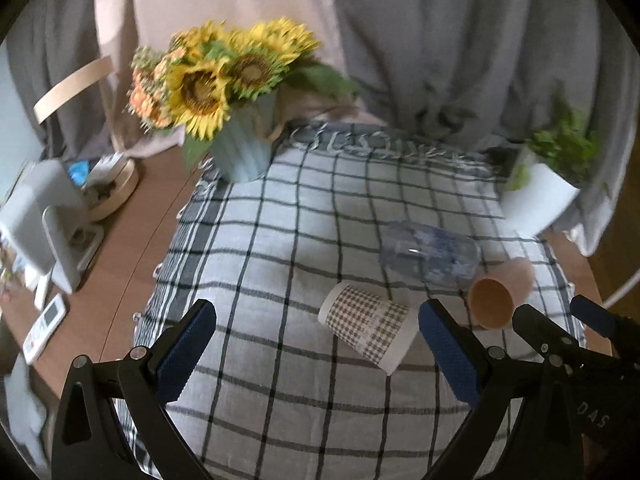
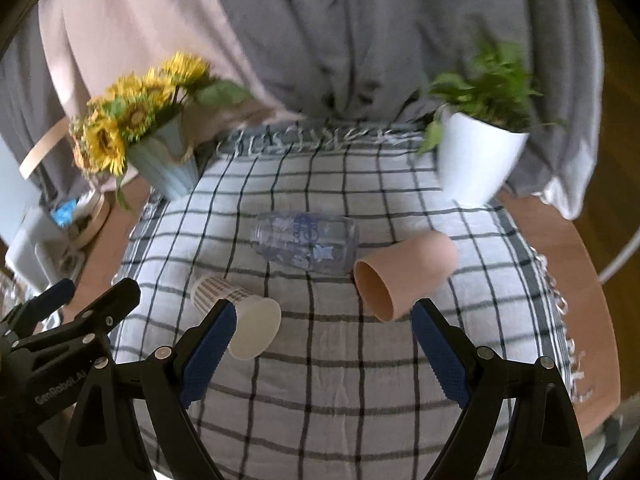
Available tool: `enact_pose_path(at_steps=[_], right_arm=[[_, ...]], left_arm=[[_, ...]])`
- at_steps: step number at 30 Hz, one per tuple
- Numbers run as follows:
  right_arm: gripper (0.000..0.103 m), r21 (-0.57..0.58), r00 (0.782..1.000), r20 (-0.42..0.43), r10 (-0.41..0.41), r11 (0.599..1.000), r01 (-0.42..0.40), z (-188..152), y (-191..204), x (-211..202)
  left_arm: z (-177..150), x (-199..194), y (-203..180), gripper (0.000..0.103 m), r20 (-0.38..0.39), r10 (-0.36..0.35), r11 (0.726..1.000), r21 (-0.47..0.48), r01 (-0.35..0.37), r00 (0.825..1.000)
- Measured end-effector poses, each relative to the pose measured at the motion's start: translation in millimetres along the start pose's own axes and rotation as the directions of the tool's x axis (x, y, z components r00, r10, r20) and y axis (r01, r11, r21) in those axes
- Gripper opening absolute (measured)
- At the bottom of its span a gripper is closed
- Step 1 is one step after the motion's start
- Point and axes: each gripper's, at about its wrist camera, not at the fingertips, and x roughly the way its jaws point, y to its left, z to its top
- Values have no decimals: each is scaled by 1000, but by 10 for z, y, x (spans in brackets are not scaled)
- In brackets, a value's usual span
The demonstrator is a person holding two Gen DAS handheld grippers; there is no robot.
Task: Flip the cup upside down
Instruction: 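Move the right tool toward the clear plastic bottle lying on its side, then close the right gripper on the bottle and lift it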
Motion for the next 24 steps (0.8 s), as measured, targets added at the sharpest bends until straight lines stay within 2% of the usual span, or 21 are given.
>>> enact_pose_path(at_steps=[5,8,11,15,16,22,24], right_arm=[[89,-106,989,-140,44,993,-59,276,-35,352],[89,-191,968,-245,54,976,-102,419,-5,632],[89,-281,951,-306,37,951,-127,542,46,862],[89,-414,927,-374,4,894,-171,710,163,1142],[89,-448,915,-403,-8,874,-190,758,209,1238],[89,-571,878,-474,-65,782,-250,957,432,1606],[89,-595,857,-509,-82,753,-281,993,491,1760]], left_arm=[[32,135,-22,103,-57,38,988,-145,-45,998],[41,251,-73,103,-99,60,973,-215,-80,993],[55,346,-137,103,-119,90,958,-262,-119,989],[84,477,-164,103,-156,136,926,-331,-182,978],[82,513,-152,103,-167,140,915,-354,-192,976],[99,784,-129,103,-258,167,865,-424,-267,952],[116,885,-136,103,-283,163,858,-431,-278,945]])
